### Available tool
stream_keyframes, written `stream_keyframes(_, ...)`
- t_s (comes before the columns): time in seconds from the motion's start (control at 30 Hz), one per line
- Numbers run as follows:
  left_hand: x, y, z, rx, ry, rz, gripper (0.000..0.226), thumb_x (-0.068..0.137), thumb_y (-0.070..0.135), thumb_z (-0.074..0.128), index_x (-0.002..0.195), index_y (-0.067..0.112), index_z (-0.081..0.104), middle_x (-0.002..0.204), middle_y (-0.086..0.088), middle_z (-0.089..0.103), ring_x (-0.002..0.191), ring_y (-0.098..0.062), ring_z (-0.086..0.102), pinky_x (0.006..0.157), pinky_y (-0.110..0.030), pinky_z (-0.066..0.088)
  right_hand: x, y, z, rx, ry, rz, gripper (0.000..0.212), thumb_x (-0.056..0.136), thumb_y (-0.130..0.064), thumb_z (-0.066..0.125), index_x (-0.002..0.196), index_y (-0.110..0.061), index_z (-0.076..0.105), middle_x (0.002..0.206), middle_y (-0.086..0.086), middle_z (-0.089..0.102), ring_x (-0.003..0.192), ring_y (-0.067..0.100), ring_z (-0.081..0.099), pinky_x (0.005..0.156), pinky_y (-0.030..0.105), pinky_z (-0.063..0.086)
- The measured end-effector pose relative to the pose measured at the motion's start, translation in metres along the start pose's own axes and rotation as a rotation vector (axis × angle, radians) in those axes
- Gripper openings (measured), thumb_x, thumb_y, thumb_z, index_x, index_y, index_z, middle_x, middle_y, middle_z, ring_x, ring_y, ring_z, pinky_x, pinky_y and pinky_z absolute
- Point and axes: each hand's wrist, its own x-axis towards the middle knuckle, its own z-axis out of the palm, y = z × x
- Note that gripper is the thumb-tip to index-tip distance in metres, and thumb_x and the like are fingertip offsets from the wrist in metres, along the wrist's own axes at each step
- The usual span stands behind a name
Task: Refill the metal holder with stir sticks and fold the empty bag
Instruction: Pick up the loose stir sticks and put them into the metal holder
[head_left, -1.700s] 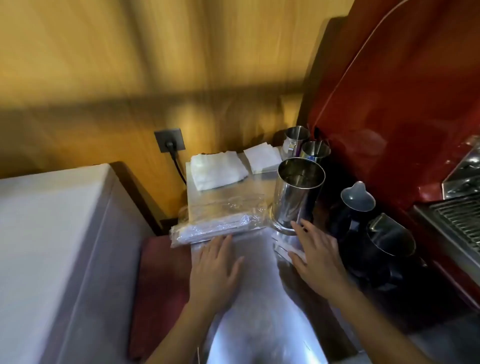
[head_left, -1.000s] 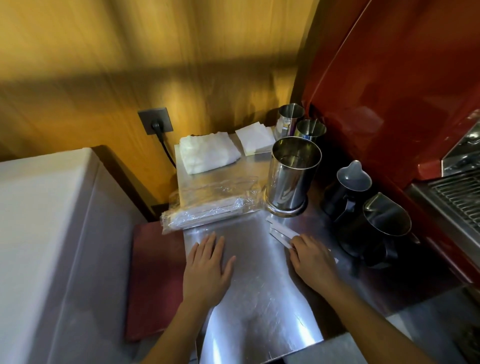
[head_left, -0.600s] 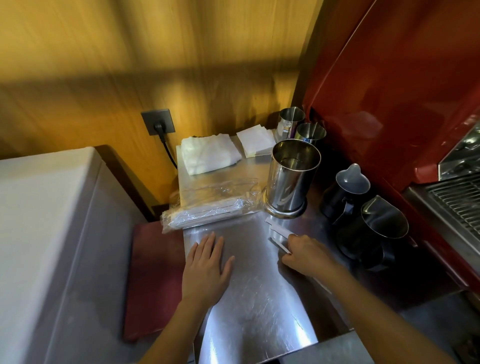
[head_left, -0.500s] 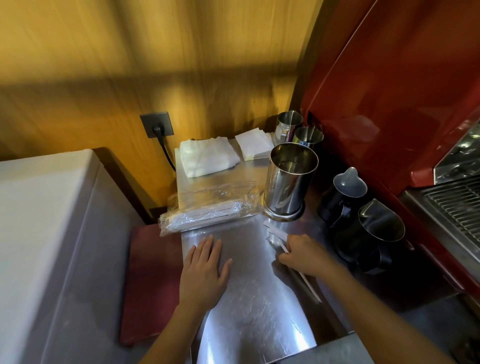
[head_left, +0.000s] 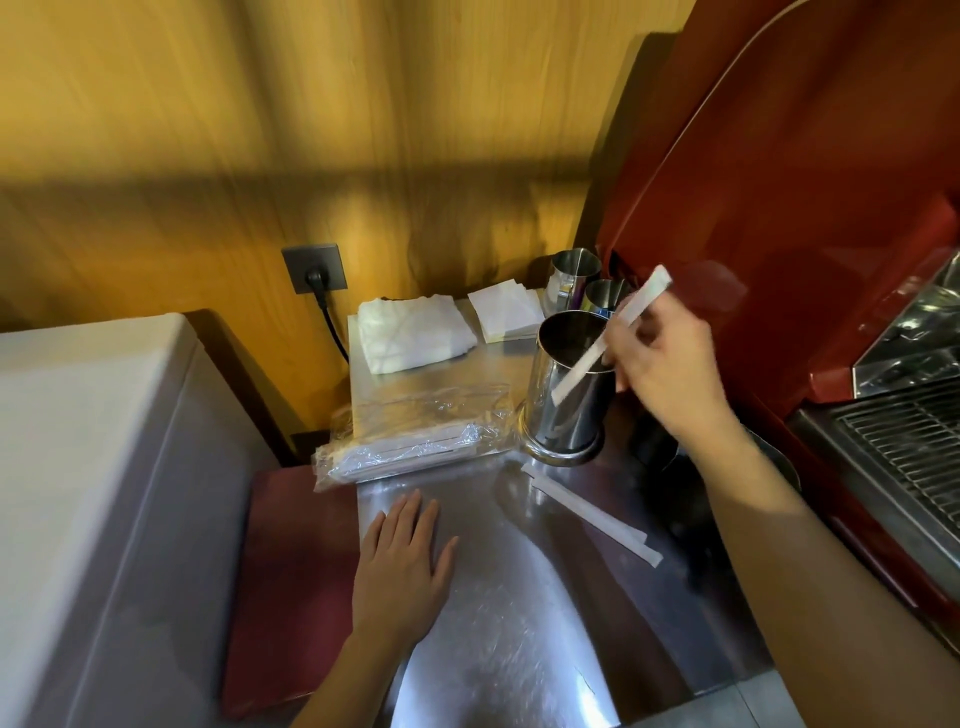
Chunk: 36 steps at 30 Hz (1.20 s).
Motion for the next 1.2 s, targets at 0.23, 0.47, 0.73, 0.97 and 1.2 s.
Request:
stream_keyframes(0.23, 0.000, -0.002, 0.002, -0.006, -0.009, 0.007, 0.059, 0.091, 0.051, 0.025, 0.120, 0.014, 0.060, 0.128, -0.009, 0.061, 0.120, -0.025, 0.055, 0.105, -0.042, 0.036, 0.038, 0.011, 0.005, -0.262, 0.135, 0.018, 0.023, 0.086, -0.024, 0.048, 0.102, -0.010, 0.056, 0.068, 0.003, 0.056, 0.058, 0.021, 0.052, 0.057, 0.039, 0.043)
stream_keyframes(0.47, -0.001, -0.003, -0.001, -0.028, -0.043, -0.007, 0.055, 0.088, 0.050, 0.031, 0.118, 0.015, 0.061, 0.127, -0.008, 0.062, 0.119, -0.024, 0.056, 0.103, -0.037, 0.028, 0.054, 0.027, 0.026, -0.786, -0.467, 0.155, 0.014, 0.085, -0.028, 0.054, 0.094, -0.018, 0.057, 0.084, 0.003, 0.055, 0.080, 0.027, 0.053, 0.067, 0.033, 0.035)
stream_keyframes(0.73, 0.000, -0.004, -0.003, -0.048, -0.028, 0.008, 0.052, 0.087, 0.048, 0.033, 0.113, 0.015, 0.064, 0.122, -0.009, 0.065, 0.115, -0.024, 0.059, 0.100, -0.036, 0.026, 0.056, 0.023, 0.021, -0.542, -0.262, 0.133, 0.003, 0.085, -0.024, 0.055, 0.086, -0.020, 0.056, 0.078, 0.006, 0.064, 0.075, 0.027, 0.059, 0.065, 0.034, 0.044)
stream_keyframes(0.97, 0.004, -0.007, 0.006, -0.031, 0.002, 0.036, 0.053, 0.084, 0.045, 0.037, 0.117, 0.012, 0.062, 0.127, -0.012, 0.061, 0.119, -0.027, 0.056, 0.100, -0.038, 0.029, -0.016, 0.031, 0.026, -0.263, -0.140, -0.064, 0.008, 0.086, -0.012, 0.053, 0.085, -0.018, 0.058, 0.058, -0.007, 0.055, 0.052, 0.010, 0.051, 0.057, 0.030, 0.042)
stream_keyframes(1.2, 0.005, -0.006, 0.005, -0.035, 0.018, 0.030, 0.053, 0.084, 0.045, 0.037, 0.117, 0.011, 0.061, 0.126, -0.012, 0.062, 0.117, -0.029, 0.057, 0.098, -0.040, 0.032, -0.075, 0.090, 0.054, -0.559, -0.341, 0.093, 0.015, 0.085, -0.023, 0.054, 0.098, -0.016, 0.058, 0.091, 0.011, 0.071, 0.085, 0.035, 0.063, 0.070, 0.039, 0.047)
